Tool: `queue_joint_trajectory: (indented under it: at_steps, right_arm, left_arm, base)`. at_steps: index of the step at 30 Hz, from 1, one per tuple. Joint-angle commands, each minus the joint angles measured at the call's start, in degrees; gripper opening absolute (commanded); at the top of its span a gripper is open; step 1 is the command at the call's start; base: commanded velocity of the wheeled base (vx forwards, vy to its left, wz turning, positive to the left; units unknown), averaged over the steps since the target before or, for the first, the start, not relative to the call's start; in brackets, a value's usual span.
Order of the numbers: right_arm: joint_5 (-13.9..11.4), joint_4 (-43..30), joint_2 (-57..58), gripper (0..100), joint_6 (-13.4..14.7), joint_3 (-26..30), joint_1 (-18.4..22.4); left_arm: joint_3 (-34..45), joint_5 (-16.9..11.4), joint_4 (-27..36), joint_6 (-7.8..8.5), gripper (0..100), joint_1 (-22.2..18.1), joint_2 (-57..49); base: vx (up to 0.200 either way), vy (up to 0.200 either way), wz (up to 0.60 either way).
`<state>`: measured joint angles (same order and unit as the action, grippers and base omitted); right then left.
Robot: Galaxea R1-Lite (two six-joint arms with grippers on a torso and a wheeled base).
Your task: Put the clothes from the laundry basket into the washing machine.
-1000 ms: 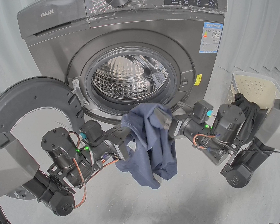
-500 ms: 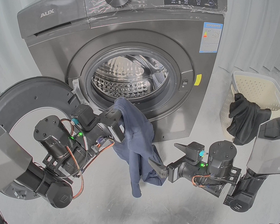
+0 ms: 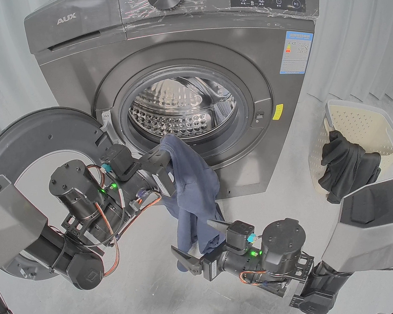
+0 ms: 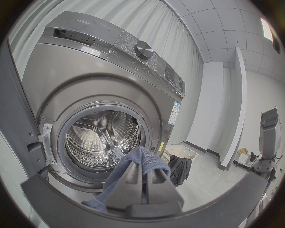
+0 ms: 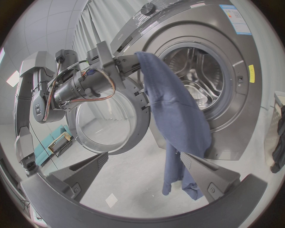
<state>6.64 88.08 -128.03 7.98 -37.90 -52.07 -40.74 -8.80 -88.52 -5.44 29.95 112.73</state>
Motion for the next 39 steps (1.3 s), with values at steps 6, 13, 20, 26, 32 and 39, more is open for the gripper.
queue_joint_trajectory:
  at_steps: [6, 13, 20, 26, 32, 39]
  right_arm:
    - [-1.11, -5.55, -9.96, 100, 4.14, -14.22, -1.46]
    - [-1.02, -11.96, -16.38, 100, 6.08, -27.23, 0.12]
    - [-0.93, -20.75, -23.5, 100, 6.34, -43.31, 2.5]
    - [0.65, -24.18, -27.72, 100, 6.25, -51.31, 3.99]
    - [2.23, -23.83, -28.51, 100, 5.9, -51.92, 5.57]
    - [4.34, -24.18, -27.98, 100, 1.95, -52.45, 9.26]
  left_arm:
    - [-0.74, 0.98, -0.08, -0.01, 0, 0.11, 0.48]
    - [-0.83, 0.98, 0.01, -0.1, 0, 0.11, 0.3]
    - [-0.83, 1.07, -0.08, -0.1, 0, 0.46, 0.13]
    - [-0.74, 1.07, -0.08, -0.1, 0, 0.63, 0.13]
    - [-0.83, 1.07, -0.08, -0.1, 0, 0.37, 0.13]
    - [-0.74, 1.07, -0.08, -0.19, 0, 0.19, 0.21]
  base:
    - [0.0, 0.0, 0.0]
    - [0.0, 0.0, 0.0]
    - [0.0, 0.0, 0.0]
    - [0.0, 0.0, 0.0]
    - [0.0, 0.0, 0.0]
    - [0.0, 0.0, 0.0]
